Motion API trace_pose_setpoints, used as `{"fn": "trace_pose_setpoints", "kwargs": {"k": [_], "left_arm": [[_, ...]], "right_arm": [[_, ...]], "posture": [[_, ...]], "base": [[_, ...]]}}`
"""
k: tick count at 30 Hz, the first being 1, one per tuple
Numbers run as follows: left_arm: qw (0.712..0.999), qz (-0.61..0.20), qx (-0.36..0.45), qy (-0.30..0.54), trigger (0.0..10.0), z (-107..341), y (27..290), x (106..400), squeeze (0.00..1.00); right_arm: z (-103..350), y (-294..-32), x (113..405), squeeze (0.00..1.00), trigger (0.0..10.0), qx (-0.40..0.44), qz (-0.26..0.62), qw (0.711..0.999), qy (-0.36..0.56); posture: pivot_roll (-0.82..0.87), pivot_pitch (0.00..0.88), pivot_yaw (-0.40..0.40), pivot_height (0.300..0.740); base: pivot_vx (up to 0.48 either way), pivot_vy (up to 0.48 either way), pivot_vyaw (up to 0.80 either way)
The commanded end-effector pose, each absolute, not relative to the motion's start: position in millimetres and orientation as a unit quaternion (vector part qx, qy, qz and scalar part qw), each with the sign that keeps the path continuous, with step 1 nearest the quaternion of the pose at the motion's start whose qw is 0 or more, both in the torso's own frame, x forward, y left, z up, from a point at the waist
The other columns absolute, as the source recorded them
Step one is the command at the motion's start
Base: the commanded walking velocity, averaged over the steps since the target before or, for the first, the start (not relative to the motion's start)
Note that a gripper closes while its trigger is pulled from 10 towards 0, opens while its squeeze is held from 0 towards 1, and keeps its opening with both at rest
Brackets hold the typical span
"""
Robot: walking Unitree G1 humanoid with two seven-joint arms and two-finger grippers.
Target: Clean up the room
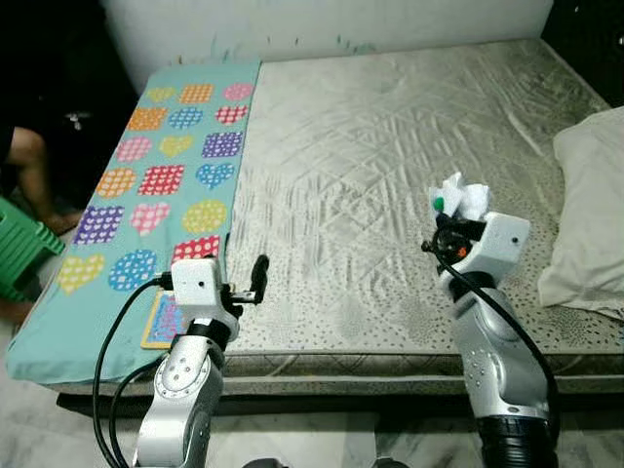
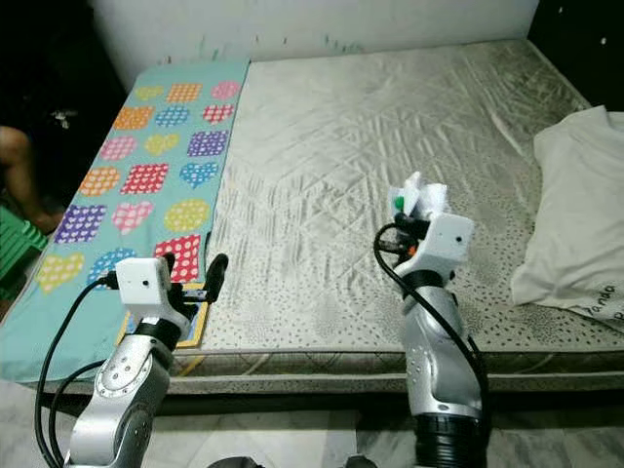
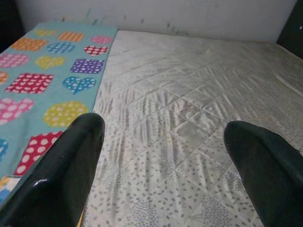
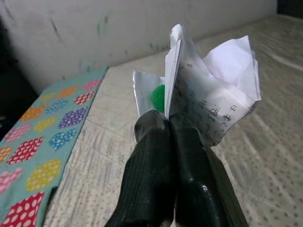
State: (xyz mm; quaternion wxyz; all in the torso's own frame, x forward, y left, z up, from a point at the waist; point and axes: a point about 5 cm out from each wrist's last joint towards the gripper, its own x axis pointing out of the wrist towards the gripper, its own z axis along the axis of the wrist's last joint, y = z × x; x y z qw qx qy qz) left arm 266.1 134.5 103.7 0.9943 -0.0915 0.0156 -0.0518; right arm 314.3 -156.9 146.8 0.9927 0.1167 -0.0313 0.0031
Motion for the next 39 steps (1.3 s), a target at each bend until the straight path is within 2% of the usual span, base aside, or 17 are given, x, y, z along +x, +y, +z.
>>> {"fn": "trace_pose_setpoints", "kwargs": {"k": [1,11,25,39], "left_arm": [[0.995,-0.055,-0.086,-0.001,10.0,109,136,269,0.0],[0.993,-0.059,-0.098,0.001,10.0,109,134,267,0.0],[0.993,-0.061,-0.104,-0.001,10.0,109,133,266,0.0],[0.989,-0.078,-0.126,-0.022,10.0,115,132,263,0.0]], "right_arm": [[149,-155,316,0.0,10.0,0.112,0.009,0.993,-0.035],[137,-157,308,0.0,10.0,0.09,0.018,0.996,-0.015],[136,-154,311,0.0,10.0,0.079,0.029,0.996,-0.012],[132,-156,308,0.0,10.0,0.064,0.031,0.997,-0.007]], "posture": [[-0.18,0.066,0.066,0.74],[-0.17,0.104,0.041,0.74],[-0.16,0.114,0.028,0.74],[-0.17,0.122,0.031,0.74]], "base": [[0.0,0.0,0.0],[0.0,0.024,0.0],[0.0,0.456,0.0],[0.017,0.0,0.0]]}}
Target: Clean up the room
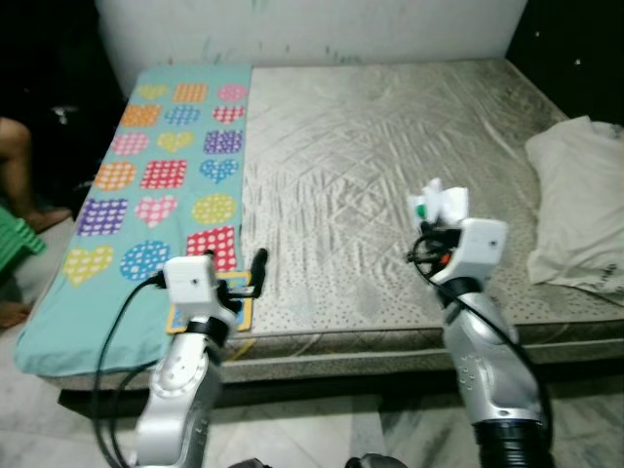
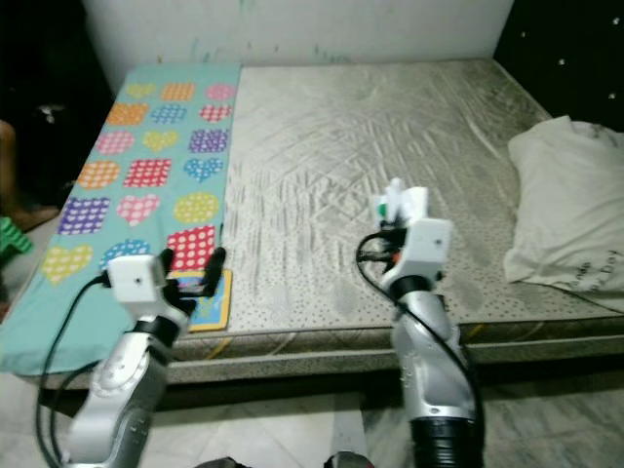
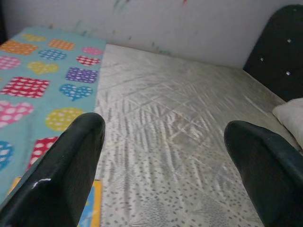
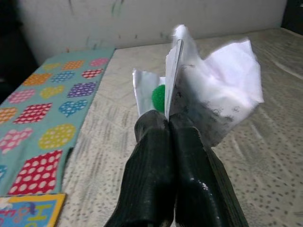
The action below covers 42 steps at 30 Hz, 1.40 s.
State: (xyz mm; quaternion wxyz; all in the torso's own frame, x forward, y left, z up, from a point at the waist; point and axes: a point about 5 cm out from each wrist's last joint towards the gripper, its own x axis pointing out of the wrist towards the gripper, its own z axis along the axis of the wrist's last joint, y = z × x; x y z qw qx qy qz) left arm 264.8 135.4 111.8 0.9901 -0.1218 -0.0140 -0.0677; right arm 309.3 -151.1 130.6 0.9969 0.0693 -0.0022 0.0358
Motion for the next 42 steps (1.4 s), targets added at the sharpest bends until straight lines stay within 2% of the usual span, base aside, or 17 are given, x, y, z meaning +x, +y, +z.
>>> {"fn": "trace_pose_setpoints", "kwargs": {"k": [1,19,23,34,42], "left_arm": [[0.989,-0.08,-0.126,-0.022,10.0,115,132,263,0.0],[0.988,-0.088,-0.122,-0.022,10.0,117,133,261,0.0],[0.99,-0.078,-0.116,-0.019,10.0,117,142,255,0.0],[0.991,-0.078,-0.11,-0.011,10.0,116,145,254,0.0],[0.992,-0.062,-0.11,0.008,10.0,111,148,255,0.0]], "right_arm": [[132,-156,308,0.0,10.0,0.064,0.031,0.997,-0.007],[130,-155,304,0.0,10.0,0.043,0.042,0.998,-0.008],[123,-163,291,0.0,10.0,0.025,0.044,0.999,0.003],[117,-170,284,0.0,10.0,0.015,0.044,0.999,0.015],[114,-177,281,0.0,10.0,0.005,0.04,0.999,0.019]], "posture": [[-0.17,0.122,0.031,0.74],[-0.16,0.132,0.035,0.74],[-0.17,0.135,0.039,0.74],[-0.17,0.139,0.039,0.74],[-0.17,0.138,0.043,0.74]], "base": [[0.244,0.0,0.0],[0.279,0.0,0.0],[0.316,0.0,0.0],[0.281,0.0,0.0],[0.0,0.0,0.0]]}}
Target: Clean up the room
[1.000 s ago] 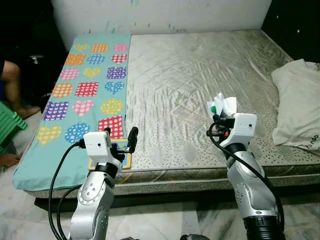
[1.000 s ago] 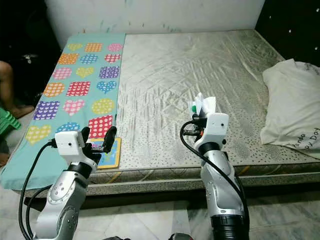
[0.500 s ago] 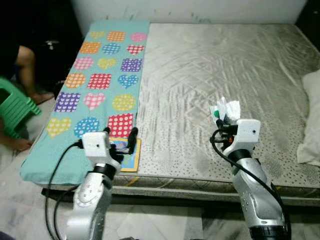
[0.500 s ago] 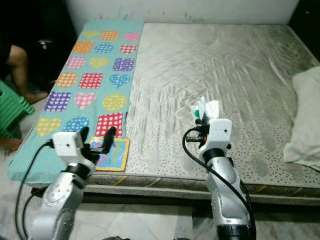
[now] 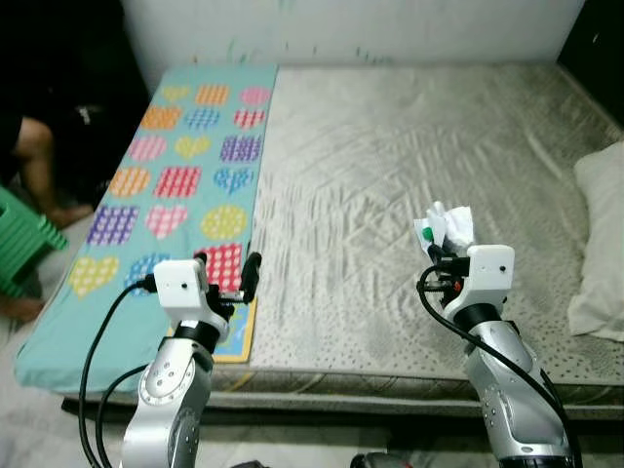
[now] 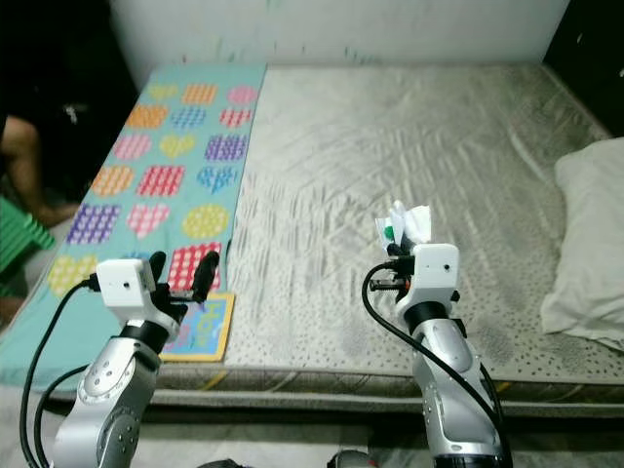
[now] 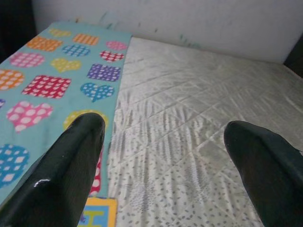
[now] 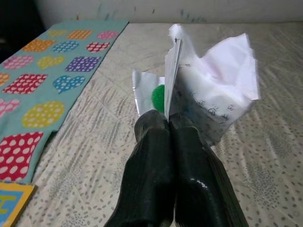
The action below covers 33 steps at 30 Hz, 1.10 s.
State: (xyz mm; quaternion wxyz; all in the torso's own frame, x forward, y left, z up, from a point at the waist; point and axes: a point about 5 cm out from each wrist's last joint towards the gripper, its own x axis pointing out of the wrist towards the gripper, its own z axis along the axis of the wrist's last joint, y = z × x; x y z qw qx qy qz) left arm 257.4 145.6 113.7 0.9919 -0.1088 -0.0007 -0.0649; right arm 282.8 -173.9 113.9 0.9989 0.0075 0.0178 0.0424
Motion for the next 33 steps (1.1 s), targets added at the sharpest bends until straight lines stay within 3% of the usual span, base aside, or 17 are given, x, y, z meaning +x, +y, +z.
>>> {"fn": "trace_pose_setpoints", "kwargs": {"k": [1,25,33], "left_arm": [[0.992,-0.066,-0.109,0.005,10.0,112,148,255,0.0],[0.992,-0.053,-0.11,-0.007,10.0,114,148,257,0.0],[0.991,-0.069,-0.111,-0.021,10.0,117,146,255,0.0]], "right_arm": [[114,-176,280,0.0,10.0,0.003,0.04,0.999,0.018],[117,-162,288,0.0,10.0,0.009,0.09,0.996,0.013],[117,-157,288,0.0,10.0,-0.001,0.104,0.995,0.012]], "posture": [[-0.17,0.139,0.042,0.74],[-0.16,0.124,0.029,0.74],[-0.16,0.128,0.028,0.74]], "base": [[0.0,0.48,0.0],[0.0,0.475,0.0],[0.0,0.0,0.0]]}}
